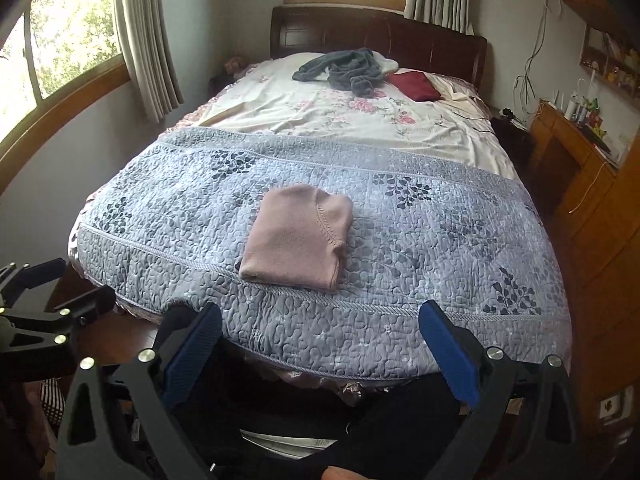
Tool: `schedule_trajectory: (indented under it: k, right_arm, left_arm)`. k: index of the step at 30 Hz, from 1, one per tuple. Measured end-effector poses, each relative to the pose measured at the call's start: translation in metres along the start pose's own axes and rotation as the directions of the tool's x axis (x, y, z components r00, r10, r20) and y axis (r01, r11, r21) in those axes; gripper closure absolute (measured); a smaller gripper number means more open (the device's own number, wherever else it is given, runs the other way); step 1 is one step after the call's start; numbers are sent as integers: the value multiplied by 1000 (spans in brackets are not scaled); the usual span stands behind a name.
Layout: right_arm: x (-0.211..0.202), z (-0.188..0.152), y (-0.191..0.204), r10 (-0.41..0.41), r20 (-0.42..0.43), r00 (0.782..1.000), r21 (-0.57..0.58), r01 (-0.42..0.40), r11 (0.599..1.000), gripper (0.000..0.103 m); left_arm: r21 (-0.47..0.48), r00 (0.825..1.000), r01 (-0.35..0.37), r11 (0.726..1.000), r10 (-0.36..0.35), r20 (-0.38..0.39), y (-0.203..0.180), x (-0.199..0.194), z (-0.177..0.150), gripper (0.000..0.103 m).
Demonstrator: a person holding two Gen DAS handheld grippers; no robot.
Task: Fold small clothes
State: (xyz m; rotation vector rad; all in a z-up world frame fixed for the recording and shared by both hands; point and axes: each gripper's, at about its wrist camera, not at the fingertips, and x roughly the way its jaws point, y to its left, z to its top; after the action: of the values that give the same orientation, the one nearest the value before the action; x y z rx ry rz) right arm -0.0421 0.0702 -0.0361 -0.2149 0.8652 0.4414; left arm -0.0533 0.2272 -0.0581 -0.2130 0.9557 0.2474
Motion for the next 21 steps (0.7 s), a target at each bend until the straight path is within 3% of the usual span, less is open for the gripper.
schedule_trajectory:
  k: [21]
  right_arm:
    - [2, 4, 7, 6, 16, 1000, -17, -5, 1000, 4]
  left_arm:
    - [-12, 999, -32, 999, 32, 19, 4, -1, 7, 3]
